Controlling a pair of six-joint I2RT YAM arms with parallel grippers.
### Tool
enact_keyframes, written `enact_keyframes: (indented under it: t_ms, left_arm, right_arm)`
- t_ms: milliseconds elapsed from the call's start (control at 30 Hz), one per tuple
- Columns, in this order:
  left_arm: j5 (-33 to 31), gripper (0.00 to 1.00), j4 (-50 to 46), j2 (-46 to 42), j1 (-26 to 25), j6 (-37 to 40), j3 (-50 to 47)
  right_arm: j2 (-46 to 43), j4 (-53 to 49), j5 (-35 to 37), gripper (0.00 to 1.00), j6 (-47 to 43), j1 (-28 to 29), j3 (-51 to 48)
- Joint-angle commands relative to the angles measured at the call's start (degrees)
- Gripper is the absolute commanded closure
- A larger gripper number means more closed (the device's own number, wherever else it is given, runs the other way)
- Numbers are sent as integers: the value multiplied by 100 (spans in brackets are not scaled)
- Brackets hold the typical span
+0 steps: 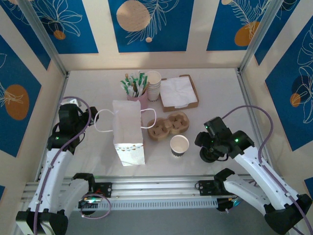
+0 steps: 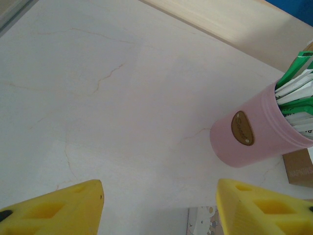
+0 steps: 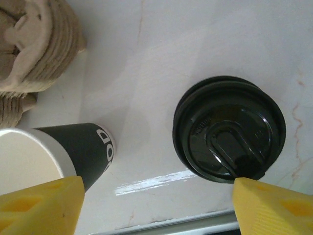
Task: Pack the takeout coffee
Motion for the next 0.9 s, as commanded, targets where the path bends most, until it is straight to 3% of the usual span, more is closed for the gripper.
enact_keyframes:
  t_ms: [0, 200, 367, 400, 433, 500, 867]
  left_arm:
    - [-73, 37, 30, -75, 35, -86, -47]
    - [-56, 37, 39, -75, 28, -90, -47]
    - [-44, 37, 39, -71, 37, -99, -48]
    - [-46, 37, 38, -75, 31, -97, -47]
    - [-47, 37, 38, -75, 34, -97, -44]
    - [-56, 37, 39, -77, 30, -101, -47]
    - [-58, 36, 39, -66, 28, -101, -42]
  right_arm:
    - [-6, -302, -288, 19, 382, -235, -21]
    - [68, -88, -523, 18, 499, -757, -426]
    - [163, -35, -269, 17, 457, -1068, -551]
    - [182, -5, -268, 16, 434, -1102, -567]
    - [207, 17, -263, 9, 419, -1140, -582]
    - [276, 78, -264, 5, 404, -1162, -622]
    - [497, 226, -179, 8, 595, -1172, -807]
